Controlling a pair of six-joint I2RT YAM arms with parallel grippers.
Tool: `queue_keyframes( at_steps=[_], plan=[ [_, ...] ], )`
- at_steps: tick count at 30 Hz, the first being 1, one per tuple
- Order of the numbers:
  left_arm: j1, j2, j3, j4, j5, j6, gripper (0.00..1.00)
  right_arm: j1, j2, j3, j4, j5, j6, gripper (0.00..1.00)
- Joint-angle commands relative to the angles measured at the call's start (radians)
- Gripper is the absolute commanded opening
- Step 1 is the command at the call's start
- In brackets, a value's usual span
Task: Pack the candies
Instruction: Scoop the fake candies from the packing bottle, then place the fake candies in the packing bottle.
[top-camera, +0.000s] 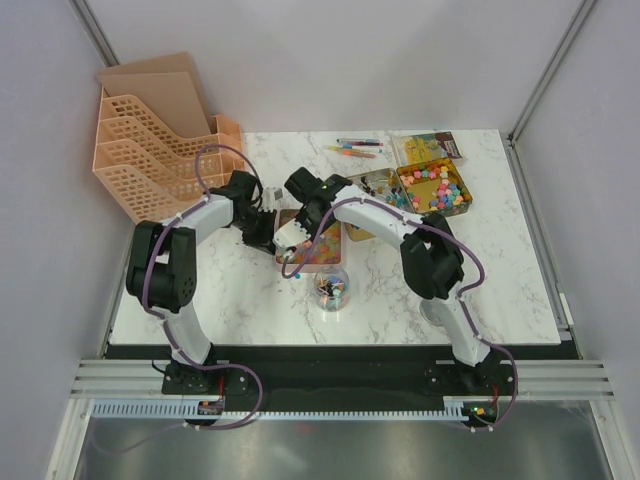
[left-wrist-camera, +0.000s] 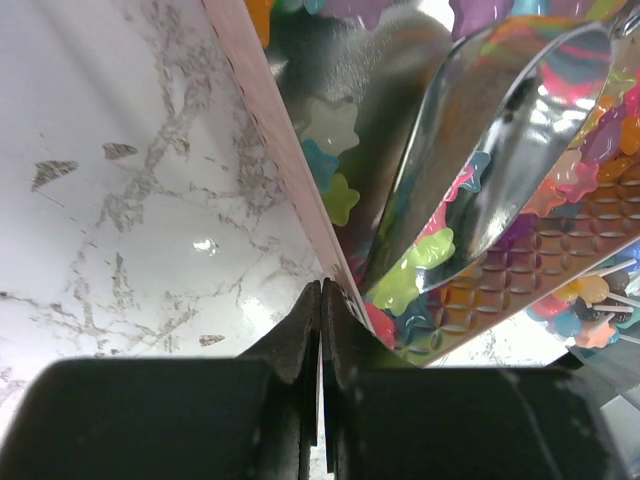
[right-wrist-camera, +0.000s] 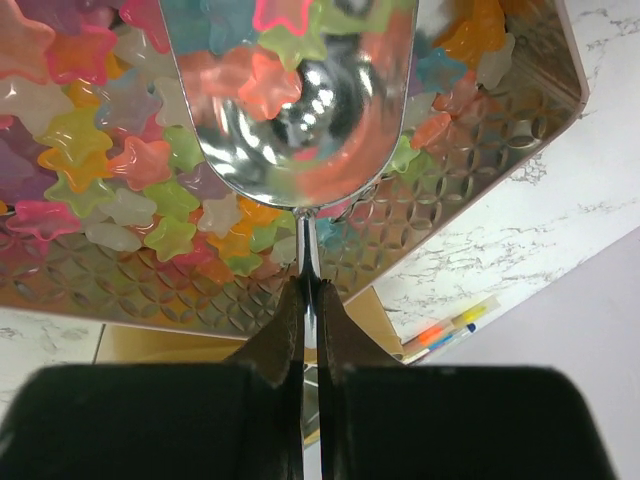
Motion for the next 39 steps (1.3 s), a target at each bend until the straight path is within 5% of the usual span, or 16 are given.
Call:
queue_keyframes(
  at_steps=[1,10,29,39],
  plan=[
    [-0.001,0.016,0.056,0.018,-0.017,-0.012,0.02,-0.003,0.005,0.033,-0.016,-0.113,-0.014,0.00],
    [0.019,0.012,0.160,-0.055,-0.031,0.054,0.43,-0.055,-0.026,0.013,-0.047,-0.187,-0.029,0.00],
    [0.074,0.050,0.320,-0.108,-0.160,0.099,0.47,-0.144,-0.242,-0.048,-0.056,-0.165,-0.066,0.00],
    [0.076,0.079,0.338,-0.109,-0.153,0.056,0.45,-0.137,-0.543,-0.310,-0.125,-0.079,-0.110,0.00]
  ],
)
